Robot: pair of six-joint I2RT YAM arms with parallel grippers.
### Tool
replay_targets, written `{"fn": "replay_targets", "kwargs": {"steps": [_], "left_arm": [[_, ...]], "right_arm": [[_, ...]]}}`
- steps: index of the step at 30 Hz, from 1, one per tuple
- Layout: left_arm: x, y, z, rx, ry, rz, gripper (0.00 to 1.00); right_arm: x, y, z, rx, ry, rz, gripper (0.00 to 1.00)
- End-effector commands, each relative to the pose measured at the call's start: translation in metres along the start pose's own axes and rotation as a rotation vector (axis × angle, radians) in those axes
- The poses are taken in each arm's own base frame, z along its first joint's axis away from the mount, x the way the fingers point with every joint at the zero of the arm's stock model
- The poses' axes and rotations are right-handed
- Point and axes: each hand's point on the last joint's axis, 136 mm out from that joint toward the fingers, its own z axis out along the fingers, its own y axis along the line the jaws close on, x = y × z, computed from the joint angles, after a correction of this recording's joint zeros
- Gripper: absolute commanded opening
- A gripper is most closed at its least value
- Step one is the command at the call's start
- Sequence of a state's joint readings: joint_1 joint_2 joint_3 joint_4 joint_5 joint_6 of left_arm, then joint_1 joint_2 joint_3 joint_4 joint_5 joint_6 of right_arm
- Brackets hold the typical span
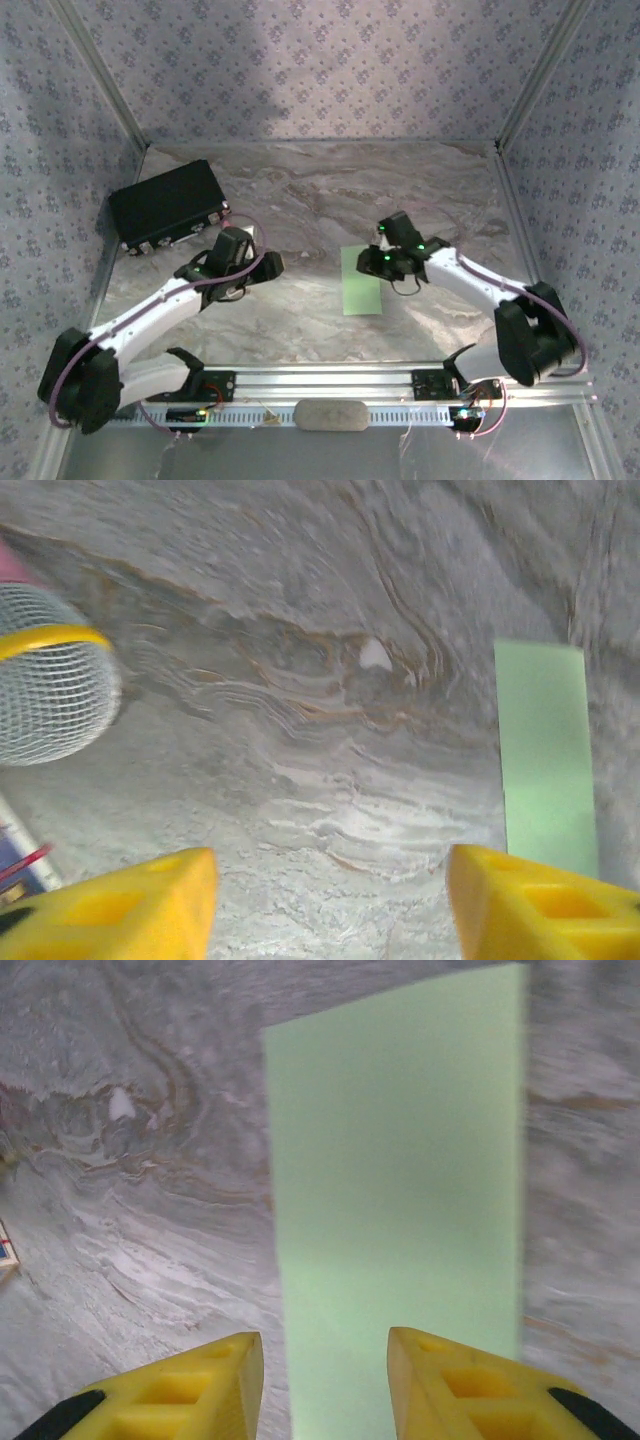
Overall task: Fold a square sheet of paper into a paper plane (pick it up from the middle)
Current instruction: Turn over the paper at the center of the table, then third fold the triangle at the center of the table.
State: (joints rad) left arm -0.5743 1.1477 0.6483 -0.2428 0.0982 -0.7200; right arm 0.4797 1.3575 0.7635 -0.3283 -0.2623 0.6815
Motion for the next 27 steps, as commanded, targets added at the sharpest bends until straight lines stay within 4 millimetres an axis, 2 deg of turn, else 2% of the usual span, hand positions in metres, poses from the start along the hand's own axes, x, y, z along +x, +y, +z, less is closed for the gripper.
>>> {"fn": "replay_targets", "kwargs": {"steps": [1, 5, 12, 14, 18, 23, 27], "left_arm": [[-0.004, -0.033, 0.006, 0.104, 0.048, -0.006, 0.54], [0.004, -0.051, 0.022, 0.154, 0.095, -0.028, 0.52], [0.024, -0.075, 0.046, 0.171, 0.183, 0.001, 0.42], [0.026, -0.08, 0.052, 0.179, 0.208, 0.003, 0.4], [0.031, -0.09, 0.061, 0.214, 0.252, -0.004, 0.39], [0.038, -0.101, 0.069, 0.283, 0.29, -0.049, 0.39], [0.047, -0.102, 0.079, 0.287, 0.324, -0.066, 0.38]], "right_arm": [[0.008, 0.004, -0.002, -0.213, 0.024, 0.067, 0.37], [0.014, -0.016, 0.004, -0.269, 0.062, 0.143, 0.26], [0.019, -0.021, 0.02, -0.302, 0.111, 0.17, 0.14], [0.023, -0.026, 0.025, -0.287, 0.129, 0.177, 0.13], [0.035, -0.049, 0.038, -0.209, 0.165, 0.206, 0.13], [0.045, -0.051, 0.05, -0.231, 0.201, 0.244, 0.13], [0.049, -0.05, 0.055, -0.22, 0.196, 0.28, 0.13]]}}
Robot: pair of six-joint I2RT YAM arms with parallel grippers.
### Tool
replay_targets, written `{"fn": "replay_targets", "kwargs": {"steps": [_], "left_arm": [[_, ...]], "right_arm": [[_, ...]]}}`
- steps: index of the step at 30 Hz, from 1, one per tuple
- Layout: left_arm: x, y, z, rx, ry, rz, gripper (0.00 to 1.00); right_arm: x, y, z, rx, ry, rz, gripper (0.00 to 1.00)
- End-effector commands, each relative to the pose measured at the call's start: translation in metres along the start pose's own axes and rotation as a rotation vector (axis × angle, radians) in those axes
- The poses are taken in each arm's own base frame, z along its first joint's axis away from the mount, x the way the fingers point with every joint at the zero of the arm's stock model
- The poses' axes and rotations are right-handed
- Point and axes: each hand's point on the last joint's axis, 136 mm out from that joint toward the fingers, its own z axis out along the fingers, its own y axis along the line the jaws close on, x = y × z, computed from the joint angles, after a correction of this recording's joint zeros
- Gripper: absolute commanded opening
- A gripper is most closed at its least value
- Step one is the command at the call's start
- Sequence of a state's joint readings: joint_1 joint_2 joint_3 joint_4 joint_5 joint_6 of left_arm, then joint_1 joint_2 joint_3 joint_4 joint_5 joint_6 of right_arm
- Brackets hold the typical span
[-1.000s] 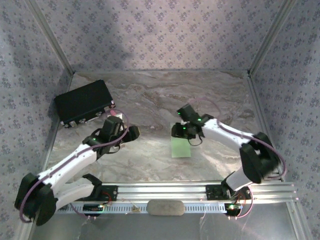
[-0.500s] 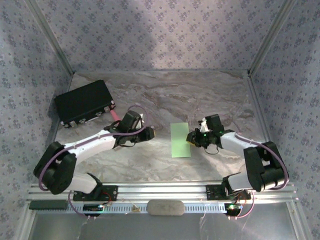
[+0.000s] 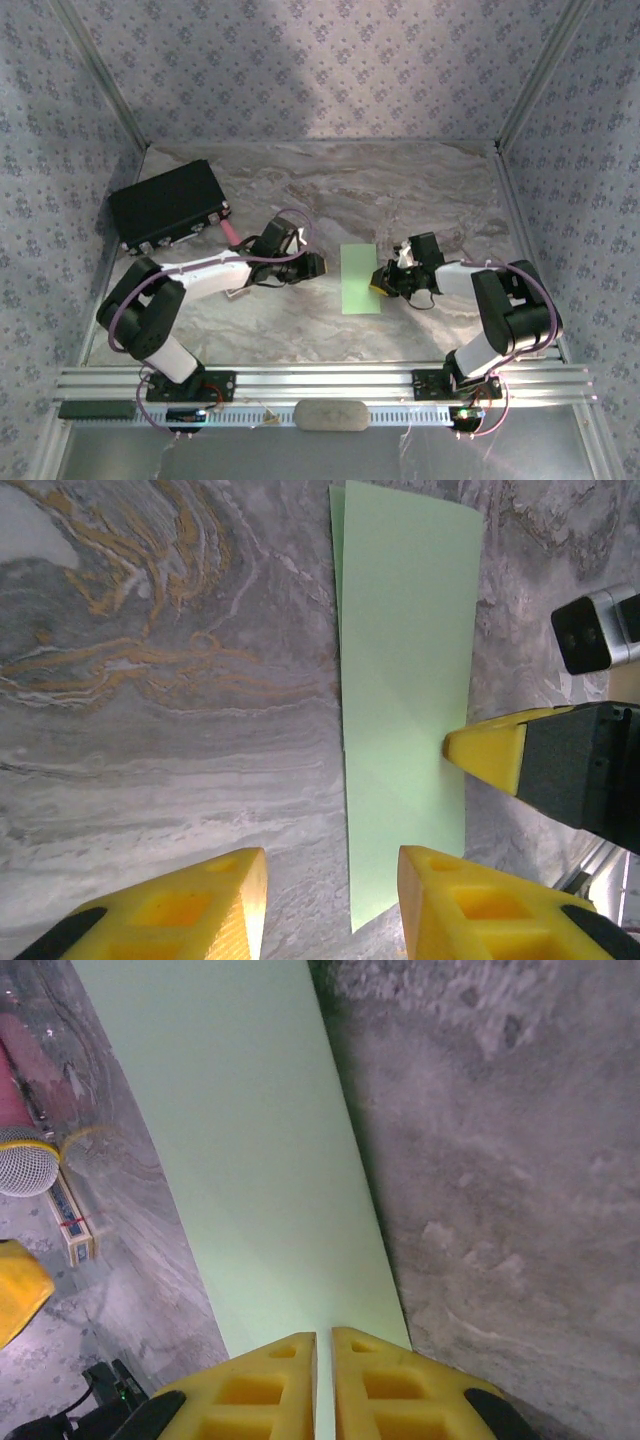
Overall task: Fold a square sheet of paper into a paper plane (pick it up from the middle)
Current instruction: Third fold the triangle at the center of the table.
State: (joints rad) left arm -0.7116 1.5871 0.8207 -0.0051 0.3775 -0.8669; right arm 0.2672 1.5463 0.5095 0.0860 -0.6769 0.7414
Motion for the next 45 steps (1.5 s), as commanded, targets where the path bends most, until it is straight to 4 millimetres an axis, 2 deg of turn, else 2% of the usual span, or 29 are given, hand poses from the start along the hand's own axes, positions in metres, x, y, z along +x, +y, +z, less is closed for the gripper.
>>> {"fn": "replay_targets", "kwargs": {"steps": [1, 10, 23, 29, 39, 45], "left_arm": [[0.004, -0.017, 0.009, 0.072, 0.033, -0.01, 0.38], [0.012, -0.012, 0.031, 0.07, 0.09, -0.041, 0.36], [0.021, -0.016, 0.055, 0.058, 0.145, -0.035, 0.3], [0.019, -0.01, 0.057, -0.007, 0.138, -0.012, 0.29], [0.028, 0.0, 0.069, -0.04, 0.164, -0.022, 0.3], [0.028, 0.004, 0.064, -0.083, 0.147, -0.018, 0.31]], "right_arm": [[0.016, -0.016, 0.014, 0.043, 0.026, 0.063, 0.13], [0.02, -0.014, 0.013, 0.079, -0.005, 0.078, 0.13], [0.022, -0.013, 0.013, 0.087, -0.006, 0.075, 0.13], [0.023, -0.017, 0.013, 0.107, -0.006, 0.079, 0.12], [0.023, -0.018, 0.014, 0.111, -0.002, 0.078, 0.12], [0.024, -0.017, 0.014, 0.108, 0.0, 0.075, 0.12]]}}
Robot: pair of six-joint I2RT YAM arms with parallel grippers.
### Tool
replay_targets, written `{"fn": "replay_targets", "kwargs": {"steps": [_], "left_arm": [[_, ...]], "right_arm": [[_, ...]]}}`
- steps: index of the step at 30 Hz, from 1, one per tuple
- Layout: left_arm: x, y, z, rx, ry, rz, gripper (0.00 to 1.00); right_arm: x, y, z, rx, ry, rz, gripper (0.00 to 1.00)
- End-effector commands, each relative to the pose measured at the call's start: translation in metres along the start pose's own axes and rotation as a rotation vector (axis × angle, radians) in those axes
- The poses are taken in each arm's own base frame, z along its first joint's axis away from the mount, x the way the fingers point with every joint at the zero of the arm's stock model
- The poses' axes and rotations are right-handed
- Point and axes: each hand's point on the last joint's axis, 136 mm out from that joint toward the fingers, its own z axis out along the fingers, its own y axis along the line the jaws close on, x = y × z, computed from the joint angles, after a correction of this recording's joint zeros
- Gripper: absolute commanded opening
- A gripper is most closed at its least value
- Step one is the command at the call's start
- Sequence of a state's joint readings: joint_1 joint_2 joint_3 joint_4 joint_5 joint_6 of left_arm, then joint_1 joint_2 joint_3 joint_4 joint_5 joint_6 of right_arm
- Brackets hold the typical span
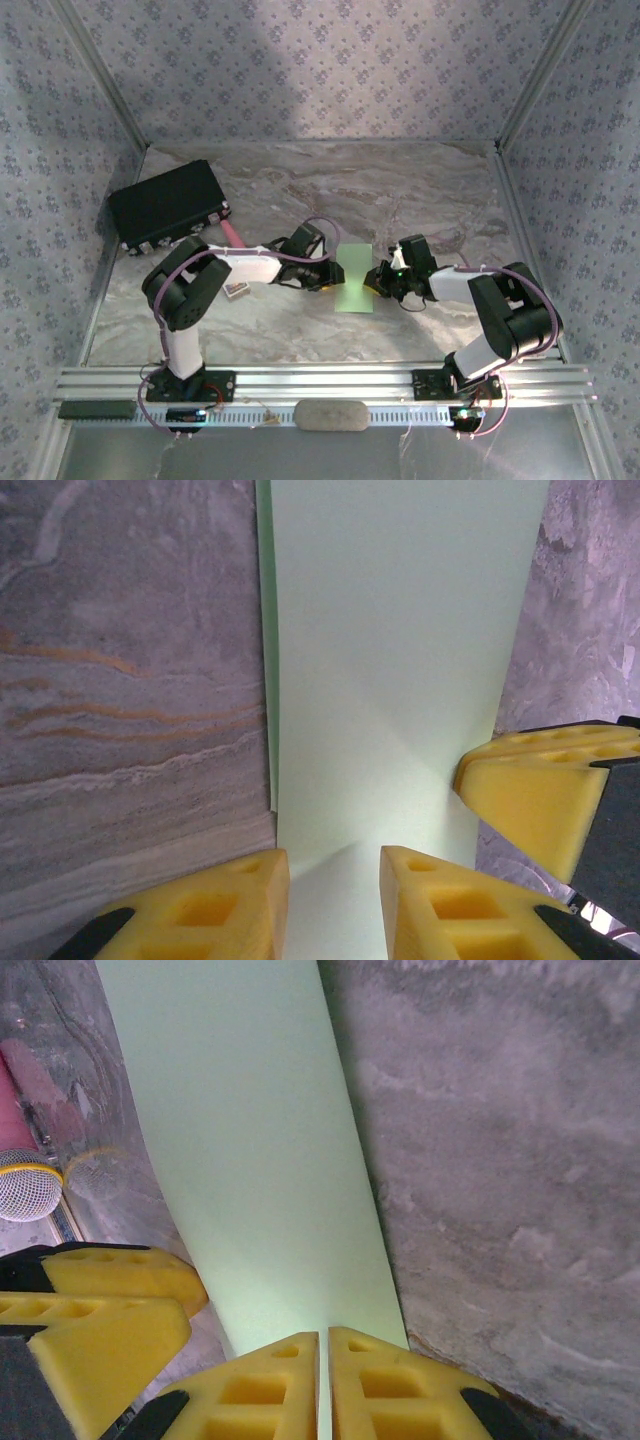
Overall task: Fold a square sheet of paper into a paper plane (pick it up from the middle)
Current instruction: Third fold the triangle at the center of the table.
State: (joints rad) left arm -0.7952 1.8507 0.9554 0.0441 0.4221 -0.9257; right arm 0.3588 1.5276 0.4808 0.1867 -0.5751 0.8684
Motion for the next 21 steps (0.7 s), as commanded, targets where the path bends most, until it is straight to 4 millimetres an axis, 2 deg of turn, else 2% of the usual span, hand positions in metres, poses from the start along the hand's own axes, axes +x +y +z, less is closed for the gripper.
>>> {"fn": "replay_targets", "kwargs": {"steps": [1, 8, 21], "left_arm": [[0.005, 0.008, -0.002, -0.068, 0.003, 0.01, 0.32], [0.003, 0.006, -0.013, -0.082, -0.023, 0.03, 0.33], [0.011, 0.003, 0.005, -0.021, 0.04, 0.015, 0.33]], "right_arm": [[0.021, -0.026, 0.002, 0.095, 0.056, 0.059, 0.12], [0.02, -0.026, 0.002, 0.097, 0.052, 0.056, 0.12], [0.022, -0.027, 0.003, 0.1, 0.053, 0.059, 0.12]]}}
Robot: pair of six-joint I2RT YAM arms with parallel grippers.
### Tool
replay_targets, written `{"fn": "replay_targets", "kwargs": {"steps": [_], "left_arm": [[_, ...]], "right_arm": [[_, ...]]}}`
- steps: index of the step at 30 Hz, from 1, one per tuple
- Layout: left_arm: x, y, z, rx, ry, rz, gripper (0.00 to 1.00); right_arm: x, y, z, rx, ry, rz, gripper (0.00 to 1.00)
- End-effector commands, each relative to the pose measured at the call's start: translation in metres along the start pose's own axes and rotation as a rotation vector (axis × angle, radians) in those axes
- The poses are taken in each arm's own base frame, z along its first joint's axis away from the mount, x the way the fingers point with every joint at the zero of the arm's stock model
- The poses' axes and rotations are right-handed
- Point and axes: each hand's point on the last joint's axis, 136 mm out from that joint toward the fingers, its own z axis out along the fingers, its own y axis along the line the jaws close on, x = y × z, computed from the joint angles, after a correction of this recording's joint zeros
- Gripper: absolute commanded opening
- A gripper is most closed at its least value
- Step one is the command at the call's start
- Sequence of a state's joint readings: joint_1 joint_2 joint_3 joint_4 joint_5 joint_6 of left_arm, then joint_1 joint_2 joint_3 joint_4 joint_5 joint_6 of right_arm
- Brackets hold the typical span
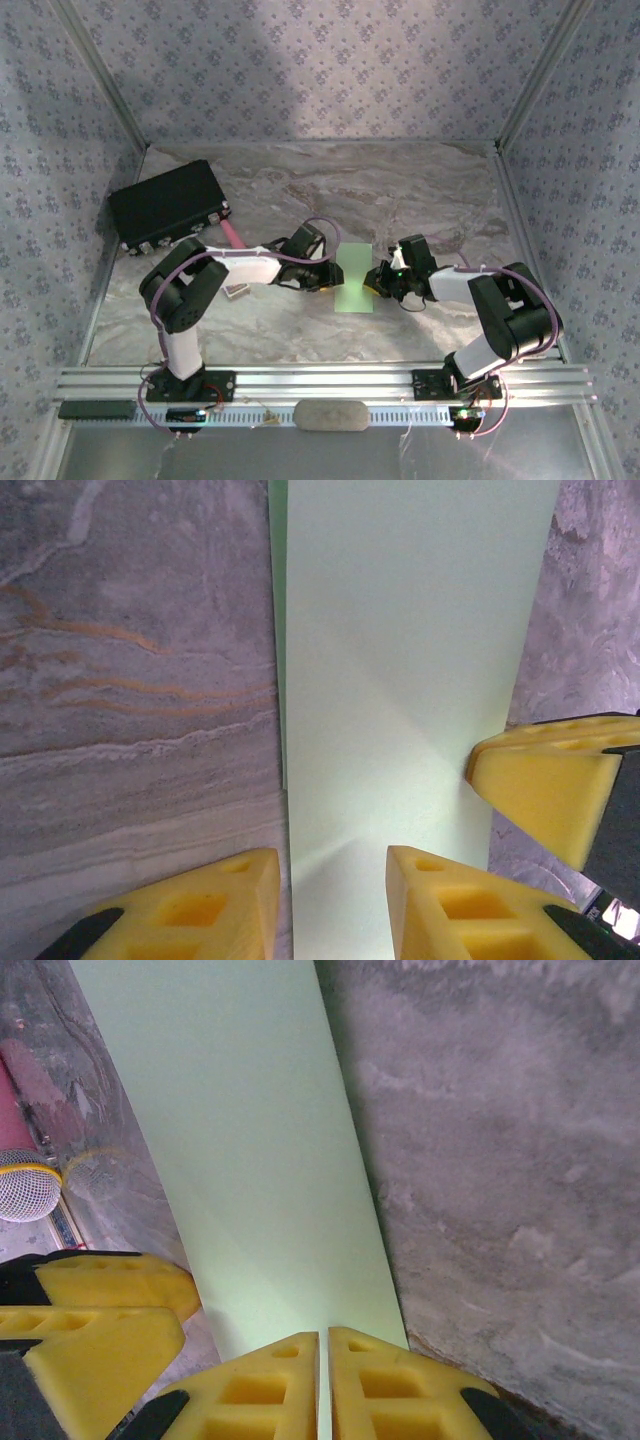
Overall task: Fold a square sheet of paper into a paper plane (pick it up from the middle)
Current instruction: Third fold the triangle at the center of the table.
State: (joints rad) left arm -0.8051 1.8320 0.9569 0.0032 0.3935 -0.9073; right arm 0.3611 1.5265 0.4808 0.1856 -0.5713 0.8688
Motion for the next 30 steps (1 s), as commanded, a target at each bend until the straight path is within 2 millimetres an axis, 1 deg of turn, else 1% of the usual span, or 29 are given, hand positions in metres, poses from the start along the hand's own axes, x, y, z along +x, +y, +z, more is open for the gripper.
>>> {"fn": "replay_targets", "kwargs": {"steps": [1, 7, 11, 23, 30], "left_arm": [[0.009, -0.001, 0.01, 0.017, 0.051, -0.003, 0.33], [0.008, -0.006, 0.011, 0.043, 0.055, 0.003, 0.32], [0.006, -0.013, 0.006, 0.063, 0.044, 0.015, 0.32], [0.005, -0.018, 0.006, 0.082, 0.038, 0.028, 0.32], [0.004, -0.017, 0.006, 0.082, 0.035, 0.024, 0.32]], "right_arm": [[0.022, -0.028, 0.003, 0.1, 0.054, 0.061, 0.12], [0.022, -0.028, 0.003, 0.102, 0.053, 0.063, 0.12], [0.021, -0.027, 0.003, 0.1, 0.053, 0.062, 0.12], [0.022, -0.027, 0.003, 0.098, 0.054, 0.061, 0.12], [0.021, -0.026, 0.002, 0.097, 0.051, 0.061, 0.12]]}}
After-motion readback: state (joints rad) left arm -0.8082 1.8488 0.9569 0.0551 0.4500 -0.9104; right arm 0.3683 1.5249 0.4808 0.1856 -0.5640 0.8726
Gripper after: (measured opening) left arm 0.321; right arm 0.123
